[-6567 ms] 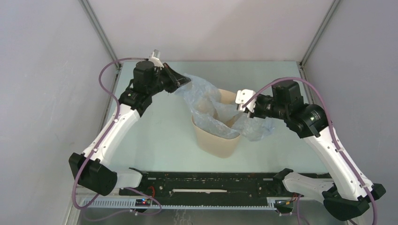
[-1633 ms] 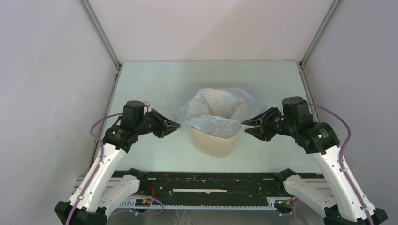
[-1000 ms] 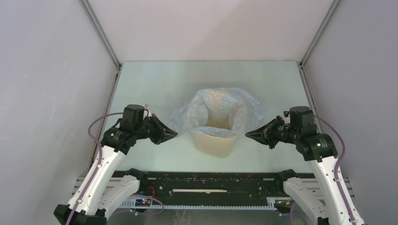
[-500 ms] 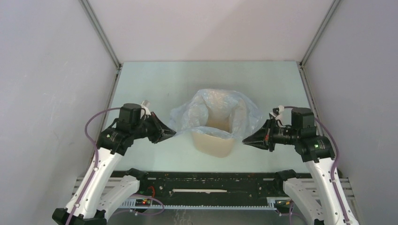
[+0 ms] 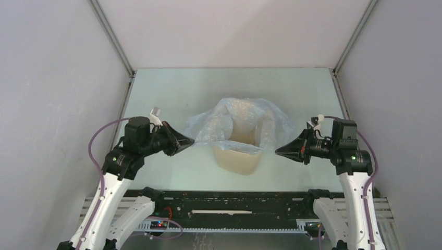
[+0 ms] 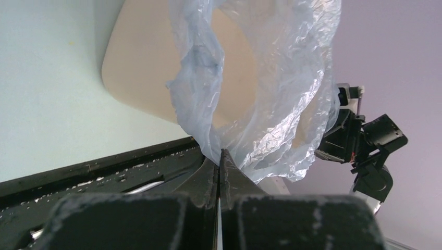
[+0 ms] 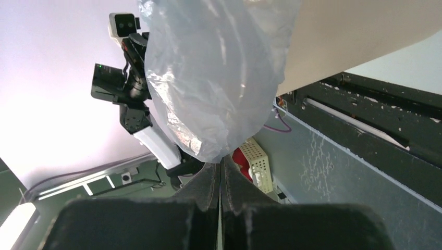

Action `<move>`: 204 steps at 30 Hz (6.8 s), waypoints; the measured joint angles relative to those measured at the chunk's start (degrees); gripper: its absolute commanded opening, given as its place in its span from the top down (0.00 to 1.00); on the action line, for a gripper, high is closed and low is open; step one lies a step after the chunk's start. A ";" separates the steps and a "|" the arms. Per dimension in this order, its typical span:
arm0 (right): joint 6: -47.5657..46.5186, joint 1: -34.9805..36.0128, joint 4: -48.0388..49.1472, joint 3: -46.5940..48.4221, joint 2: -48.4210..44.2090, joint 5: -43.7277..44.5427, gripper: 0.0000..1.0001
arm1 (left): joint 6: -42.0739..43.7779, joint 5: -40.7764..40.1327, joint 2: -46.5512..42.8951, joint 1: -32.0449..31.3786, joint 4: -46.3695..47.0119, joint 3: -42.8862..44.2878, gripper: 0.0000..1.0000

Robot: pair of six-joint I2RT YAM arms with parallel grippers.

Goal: Put the trash bags into the trash bin

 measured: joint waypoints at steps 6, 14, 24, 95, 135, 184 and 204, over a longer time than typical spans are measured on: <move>-1.77 -3.63 -0.11 0.00 1.14 -3.10 1.00 | -0.39 -0.44 -0.52 0.52 2.99 0.04 1.00; -8.20 -3.65 -9.03 0.00 -0.98 -4.44 1.00 | -0.26 -0.11 -7.19 0.72 1.55 -0.61 1.00; -14.45 -3.65 -15.50 -1.55 -0.87 -3.30 1.00 | 2.38 1.92 -2.93 0.83 -1.38 -2.27 1.00; -23.56 12.48 19.89 0.35 37.68 27.34 0.89 | 10.19 2.10 40.63 -6.40 25.24 -6.34 1.00; -20.37 11.85 3.39 3.89 20.83 26.25 0.38 | 2.71 -1.29 16.06 -6.08 22.08 -14.40 0.39; -25.53 45.59 -2.71 39.08 38.97 53.37 0.00 | 7.63 -2.12 23.74 -10.38 18.97 -8.39 0.16; -26.69 52.72 20.72 28.13 46.93 79.73 0.00 | 7.69 0.17 24.63 -11.47 20.02 -8.41 0.16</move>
